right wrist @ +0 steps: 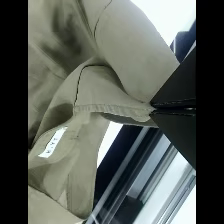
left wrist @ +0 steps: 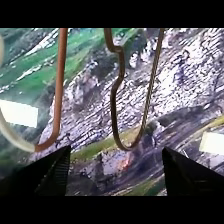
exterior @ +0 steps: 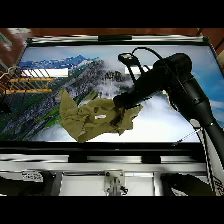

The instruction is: Fold the shirts.

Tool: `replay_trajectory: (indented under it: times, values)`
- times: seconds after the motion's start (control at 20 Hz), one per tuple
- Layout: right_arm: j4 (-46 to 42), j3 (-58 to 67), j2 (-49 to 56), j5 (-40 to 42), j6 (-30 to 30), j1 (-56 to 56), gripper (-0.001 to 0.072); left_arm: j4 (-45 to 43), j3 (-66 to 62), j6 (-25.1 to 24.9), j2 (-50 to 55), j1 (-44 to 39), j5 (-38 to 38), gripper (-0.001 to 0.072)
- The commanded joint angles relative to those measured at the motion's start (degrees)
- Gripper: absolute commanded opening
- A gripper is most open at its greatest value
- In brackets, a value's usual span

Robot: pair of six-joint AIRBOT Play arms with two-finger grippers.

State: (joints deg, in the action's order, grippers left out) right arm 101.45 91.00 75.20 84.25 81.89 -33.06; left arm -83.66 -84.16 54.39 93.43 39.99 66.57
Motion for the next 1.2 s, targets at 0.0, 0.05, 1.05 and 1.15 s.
replay_trajectory:
  times: [0.0, 0.05, 1.05, 1.15]
  values:
    - [0.0, 0.0, 0.7, -0.4, 0.0, 0.0, 0.0070, -0.3, 0.0, -2.1, 2.9, -0.3, -1.0, 0.0666]
    - [0.0, 0.0, 0.7, -0.5, 0.0, 0.0, 0.0070, -0.3, 0.0, -2.1, 3.7, -0.4, -1.0, 0.0666]
    - [0.0, 0.0, 0.7, -1.7, -0.5, 0.0, 0.0070, 2.6, 0.0, -1.8, 8.6, -2.8, 1.6, 0.0029]
    - [-0.8, 0.0, 0.7, -1.7, -0.3, 0.0, 0.0070, 3.3, -0.2, -1.5, 8.0, -2.8, 1.9, 0.0032]
